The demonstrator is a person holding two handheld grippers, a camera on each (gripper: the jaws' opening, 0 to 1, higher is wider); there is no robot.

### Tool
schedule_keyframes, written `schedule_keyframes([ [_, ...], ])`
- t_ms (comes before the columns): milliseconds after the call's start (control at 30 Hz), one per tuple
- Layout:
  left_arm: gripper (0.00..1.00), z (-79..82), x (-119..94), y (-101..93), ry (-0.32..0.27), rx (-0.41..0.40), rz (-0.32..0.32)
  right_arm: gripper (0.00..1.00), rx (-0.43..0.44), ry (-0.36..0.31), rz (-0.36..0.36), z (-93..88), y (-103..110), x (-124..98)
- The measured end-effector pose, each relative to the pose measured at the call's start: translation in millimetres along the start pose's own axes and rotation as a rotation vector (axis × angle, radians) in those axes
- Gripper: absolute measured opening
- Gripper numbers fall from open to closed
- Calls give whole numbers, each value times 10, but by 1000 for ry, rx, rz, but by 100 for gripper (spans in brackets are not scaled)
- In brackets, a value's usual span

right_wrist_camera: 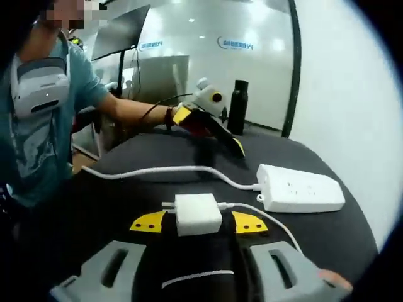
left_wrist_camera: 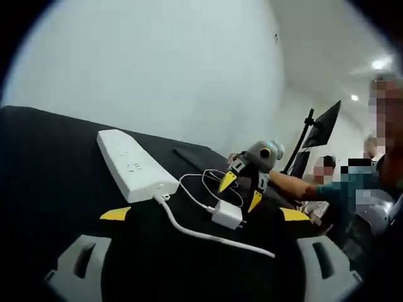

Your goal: Connect the charging cable to the phone, plug the charger into the socket, and turn on the power strip switch to charge the phone.

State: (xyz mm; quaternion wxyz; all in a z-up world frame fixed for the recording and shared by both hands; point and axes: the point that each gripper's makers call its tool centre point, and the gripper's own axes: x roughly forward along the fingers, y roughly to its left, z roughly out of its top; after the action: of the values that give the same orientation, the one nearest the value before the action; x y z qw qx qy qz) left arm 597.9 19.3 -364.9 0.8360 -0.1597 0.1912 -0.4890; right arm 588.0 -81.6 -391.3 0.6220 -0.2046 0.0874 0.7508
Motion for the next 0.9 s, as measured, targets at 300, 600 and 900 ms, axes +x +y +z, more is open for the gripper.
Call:
schedule_keyframes([
  [300,83,-68,10,26,2,2,1,31,26,-74,79,-62,33,130],
  [600,79,-35,18,59,-15,1,-3,30,-9,-43,-139,-14,-73,99],
  [900,71,194,169,-97,-10,-126,-56,30,-324,1,-533,293,-398,-148],
])
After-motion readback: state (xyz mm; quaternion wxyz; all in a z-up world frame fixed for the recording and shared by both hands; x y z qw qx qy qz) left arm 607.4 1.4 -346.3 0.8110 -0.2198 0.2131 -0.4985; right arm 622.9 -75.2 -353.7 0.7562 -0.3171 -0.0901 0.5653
